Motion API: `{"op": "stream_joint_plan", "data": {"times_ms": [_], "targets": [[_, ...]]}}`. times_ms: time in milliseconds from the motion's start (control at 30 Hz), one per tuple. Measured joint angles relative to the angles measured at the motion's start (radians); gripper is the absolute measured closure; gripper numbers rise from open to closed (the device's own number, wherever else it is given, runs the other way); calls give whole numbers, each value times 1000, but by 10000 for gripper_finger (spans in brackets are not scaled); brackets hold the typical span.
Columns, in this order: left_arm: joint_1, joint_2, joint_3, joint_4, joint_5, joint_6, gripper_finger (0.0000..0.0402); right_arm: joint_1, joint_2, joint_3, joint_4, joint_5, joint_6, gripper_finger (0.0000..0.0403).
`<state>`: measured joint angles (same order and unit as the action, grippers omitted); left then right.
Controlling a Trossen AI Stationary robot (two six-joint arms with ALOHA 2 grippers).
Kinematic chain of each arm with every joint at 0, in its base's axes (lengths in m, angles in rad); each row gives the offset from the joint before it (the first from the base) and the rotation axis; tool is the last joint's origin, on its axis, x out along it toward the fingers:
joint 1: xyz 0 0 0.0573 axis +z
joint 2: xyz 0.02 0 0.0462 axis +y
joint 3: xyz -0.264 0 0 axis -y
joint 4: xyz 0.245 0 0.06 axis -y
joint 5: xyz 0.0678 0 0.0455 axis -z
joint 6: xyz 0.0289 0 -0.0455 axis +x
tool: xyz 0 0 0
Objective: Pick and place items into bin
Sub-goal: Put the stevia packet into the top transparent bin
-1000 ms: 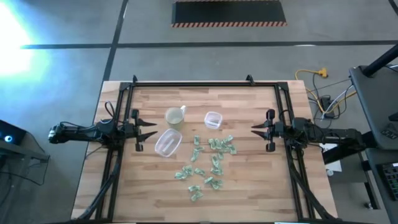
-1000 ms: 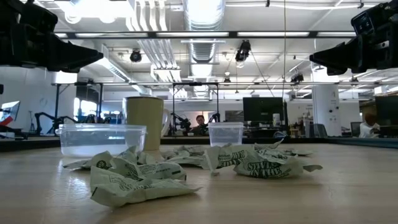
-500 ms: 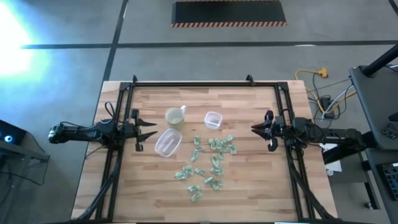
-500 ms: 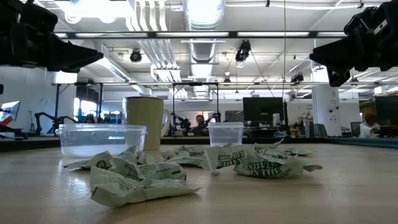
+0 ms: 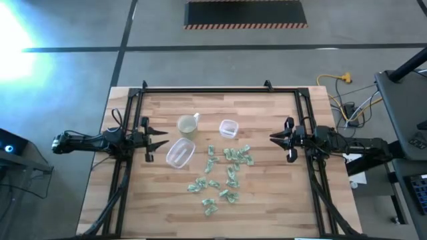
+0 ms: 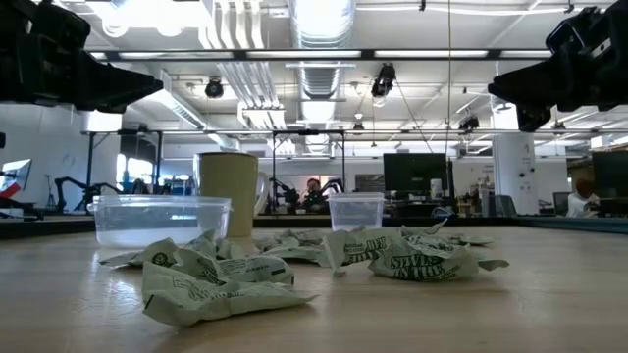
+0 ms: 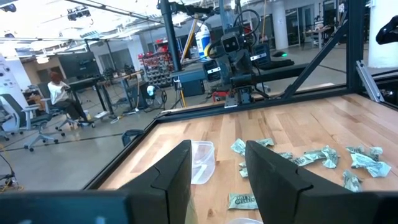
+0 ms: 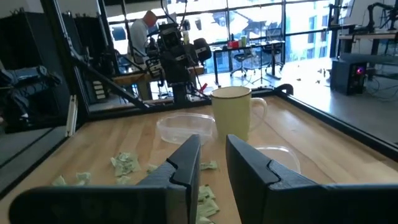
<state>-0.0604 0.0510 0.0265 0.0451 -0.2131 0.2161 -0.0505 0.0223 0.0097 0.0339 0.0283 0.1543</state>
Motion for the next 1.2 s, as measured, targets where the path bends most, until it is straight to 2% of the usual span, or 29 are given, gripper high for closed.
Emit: {"op": "stream_joint_plan", "data": {"times_ms": [400,600,667,867,1000,1100,1200], "targets": [[0,0,0,0,0,0,267,0,0,0,6,1,-74,335],[0,0,0,4,0,0,267,0,0,0,27,1,-308,335],[0,0,0,23,0,0,267,0,0,0,40,1,-335,335],[0,1,0,168,1,-13,267,0,-1,0,77,1,-301,335],[0,3,1,265,11,-41,267,0,-1,0,101,-1,-186,335],[0,11,1,258,92,-161,267,1,-1,0,97,-26,-176,335],[-1,51,-4,265,305,-208,267,2,1,0,92,-87,-182,335]]}}
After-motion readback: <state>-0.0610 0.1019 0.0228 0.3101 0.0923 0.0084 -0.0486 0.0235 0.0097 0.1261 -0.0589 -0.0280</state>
